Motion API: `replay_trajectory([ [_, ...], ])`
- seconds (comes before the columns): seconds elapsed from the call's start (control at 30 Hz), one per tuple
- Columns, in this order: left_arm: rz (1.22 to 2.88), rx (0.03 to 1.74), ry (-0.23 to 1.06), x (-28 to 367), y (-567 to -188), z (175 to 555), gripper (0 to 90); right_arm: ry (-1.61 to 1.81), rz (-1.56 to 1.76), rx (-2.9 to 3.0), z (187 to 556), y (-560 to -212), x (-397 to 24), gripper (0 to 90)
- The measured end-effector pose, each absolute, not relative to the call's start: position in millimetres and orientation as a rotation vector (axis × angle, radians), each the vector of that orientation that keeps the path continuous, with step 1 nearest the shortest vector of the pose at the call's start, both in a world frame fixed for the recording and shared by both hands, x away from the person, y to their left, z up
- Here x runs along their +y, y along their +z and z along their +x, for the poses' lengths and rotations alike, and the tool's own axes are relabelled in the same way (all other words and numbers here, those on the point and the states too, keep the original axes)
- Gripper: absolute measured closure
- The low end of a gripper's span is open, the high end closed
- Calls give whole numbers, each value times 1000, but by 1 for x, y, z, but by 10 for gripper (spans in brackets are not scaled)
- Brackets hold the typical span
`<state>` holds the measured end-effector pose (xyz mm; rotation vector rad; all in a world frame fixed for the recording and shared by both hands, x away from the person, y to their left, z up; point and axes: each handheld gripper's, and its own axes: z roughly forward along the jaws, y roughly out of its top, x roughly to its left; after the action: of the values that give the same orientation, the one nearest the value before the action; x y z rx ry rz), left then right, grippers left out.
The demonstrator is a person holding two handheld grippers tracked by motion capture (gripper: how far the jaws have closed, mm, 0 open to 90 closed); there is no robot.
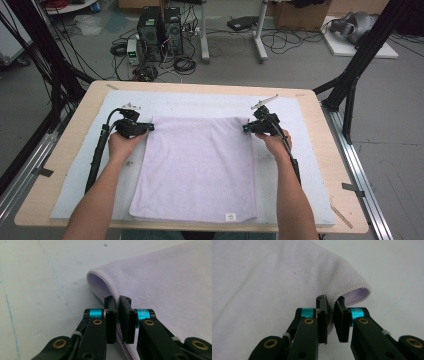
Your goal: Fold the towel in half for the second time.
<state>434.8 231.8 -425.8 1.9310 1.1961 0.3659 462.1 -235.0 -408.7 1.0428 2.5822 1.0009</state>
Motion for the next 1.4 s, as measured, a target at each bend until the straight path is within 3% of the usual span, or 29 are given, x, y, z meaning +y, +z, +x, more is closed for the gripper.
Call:
replay_trajectory([
  [0.27,1845,1068,437,239,-399,408,843,1119,944,2535,440,-377,-244,826],
  [0.43,1828,1012,452,247,-402,380,844,1170,882,2516,416,-369,-246,826],
  [0.9,2001,894,357,254,-433,311,824,1172,824,2702,341,-414,-257,807],
  [0.93,2016,900,357,254,-435,309,798,1154,819,2713,339,-416,-258,773],
  [1.07,2034,922,362,259,-435,306,541,1114,886,2655,337,-416,-264,521],
  [1.23,1980,949,346,260,-421,317,402,1133,874,2604,346,-397,-262,414],
  [1.4,1992,946,344,257,-408,333,369,1142,886,2599,364,-386,-255,376],
])
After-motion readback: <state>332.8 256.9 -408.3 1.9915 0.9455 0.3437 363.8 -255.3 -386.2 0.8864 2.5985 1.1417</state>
